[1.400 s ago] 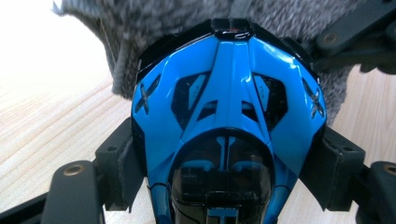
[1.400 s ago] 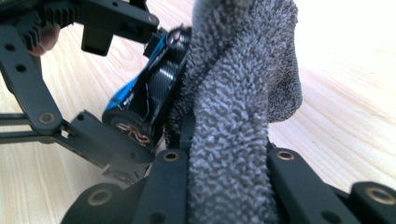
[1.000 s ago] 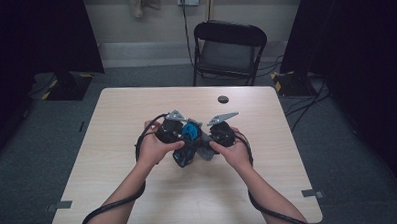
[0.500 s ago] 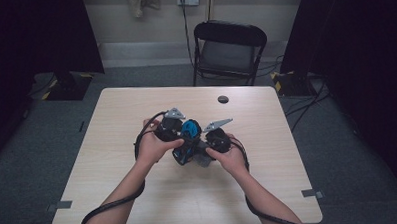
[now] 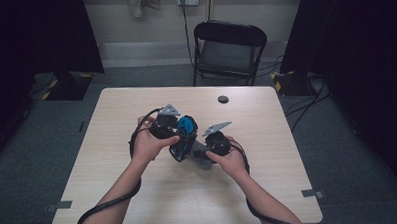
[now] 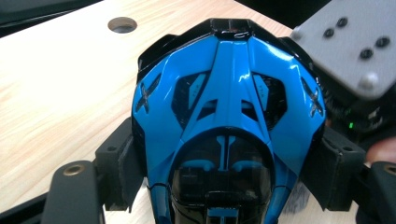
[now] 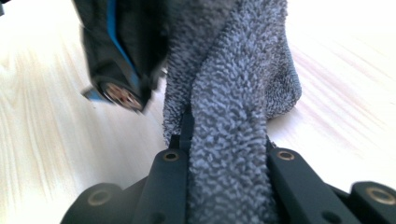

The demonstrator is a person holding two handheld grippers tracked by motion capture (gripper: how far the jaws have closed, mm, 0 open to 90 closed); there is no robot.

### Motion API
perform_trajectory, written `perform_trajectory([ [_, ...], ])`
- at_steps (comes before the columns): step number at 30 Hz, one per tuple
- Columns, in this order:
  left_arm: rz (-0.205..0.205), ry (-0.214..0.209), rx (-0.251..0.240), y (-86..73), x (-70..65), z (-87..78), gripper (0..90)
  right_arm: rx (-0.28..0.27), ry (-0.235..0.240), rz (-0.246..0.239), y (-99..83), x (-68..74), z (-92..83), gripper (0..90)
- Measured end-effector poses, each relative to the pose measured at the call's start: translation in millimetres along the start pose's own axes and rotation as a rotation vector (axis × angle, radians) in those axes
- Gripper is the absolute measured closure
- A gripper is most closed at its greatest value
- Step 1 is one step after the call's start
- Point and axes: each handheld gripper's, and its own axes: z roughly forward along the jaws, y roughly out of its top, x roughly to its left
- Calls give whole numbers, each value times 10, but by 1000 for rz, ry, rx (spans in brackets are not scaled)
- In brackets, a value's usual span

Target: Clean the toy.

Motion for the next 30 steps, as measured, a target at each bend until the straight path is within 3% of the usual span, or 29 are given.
perform_trajectory([
  [9,-5,6,4,-35,41,-61,246,-22,-45,22,-10,-167,-214,764],
  [13,-9,18,9,-69,83,-81,246,-32,-78,48,-46,-304,-348,763],
  [30,-63,93,53,-336,375,-272,246,-46,-181,121,-243,-662,-694,762],
])
